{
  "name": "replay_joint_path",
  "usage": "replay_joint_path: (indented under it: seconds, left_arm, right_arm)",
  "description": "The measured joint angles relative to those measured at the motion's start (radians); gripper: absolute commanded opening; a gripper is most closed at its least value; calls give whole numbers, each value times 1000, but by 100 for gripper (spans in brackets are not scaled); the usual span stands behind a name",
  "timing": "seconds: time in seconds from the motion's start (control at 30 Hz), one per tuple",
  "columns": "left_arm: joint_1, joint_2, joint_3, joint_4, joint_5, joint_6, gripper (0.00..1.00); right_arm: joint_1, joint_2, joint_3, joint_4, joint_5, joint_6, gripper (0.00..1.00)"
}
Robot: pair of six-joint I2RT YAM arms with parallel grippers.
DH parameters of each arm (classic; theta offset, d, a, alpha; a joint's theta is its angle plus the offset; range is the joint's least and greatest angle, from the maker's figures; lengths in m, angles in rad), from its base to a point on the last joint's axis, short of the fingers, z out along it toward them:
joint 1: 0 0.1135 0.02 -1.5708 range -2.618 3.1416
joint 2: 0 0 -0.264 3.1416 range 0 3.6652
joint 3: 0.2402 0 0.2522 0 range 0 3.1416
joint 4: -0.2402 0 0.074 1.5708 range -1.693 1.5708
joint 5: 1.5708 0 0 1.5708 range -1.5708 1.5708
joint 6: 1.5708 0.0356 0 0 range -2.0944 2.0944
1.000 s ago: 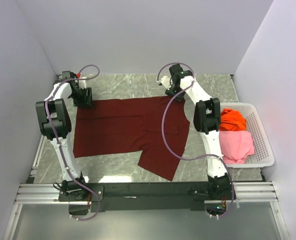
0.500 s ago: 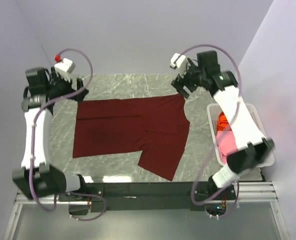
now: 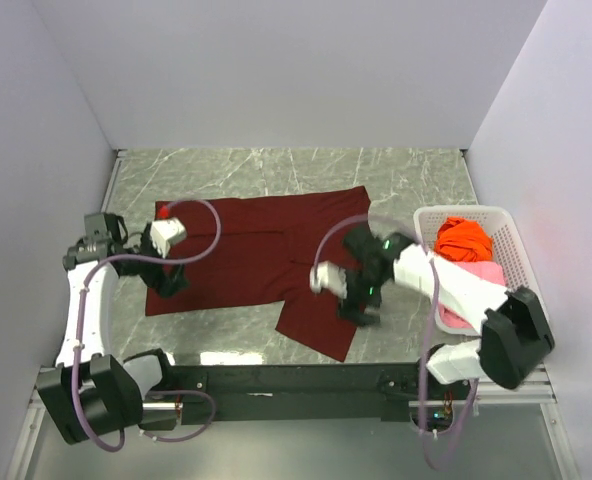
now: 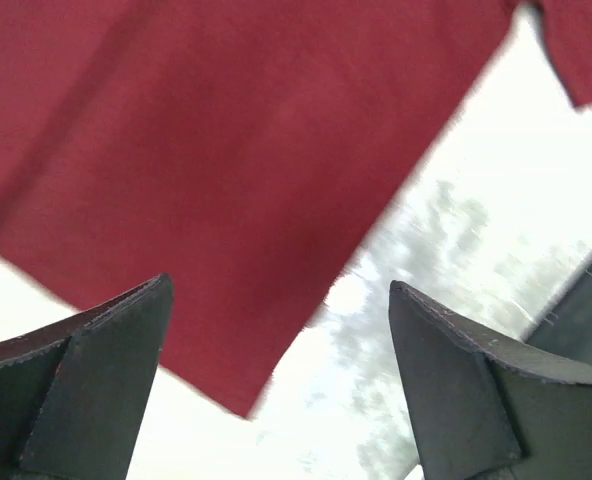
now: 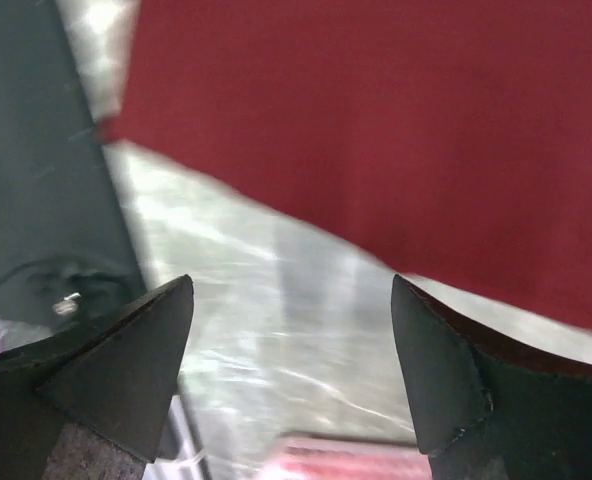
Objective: Fold and stack the t-shirts
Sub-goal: Fold the tshirt
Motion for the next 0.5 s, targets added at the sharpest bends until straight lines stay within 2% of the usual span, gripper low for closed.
replay_joint_path:
  seconds: [0.1, 0.2, 0.33, 0.5]
  left_arm:
    - [2, -28, -66, -30, -3, 17, 91]
    - [5, -31, -92, -21, -7, 3, 89]
    - [16, -31, -117, 26, -8, -39, 88]
    - [39, -27, -143, 85, -8, -93, 86]
  right_arm:
    - [160, -83, -142, 41, 48, 65, 75]
    - [270, -116, -214, 98, 106, 154, 68]
    - [296, -42, -228, 204, 180, 266, 63]
    - [320, 15, -228, 311, 224, 360, 61]
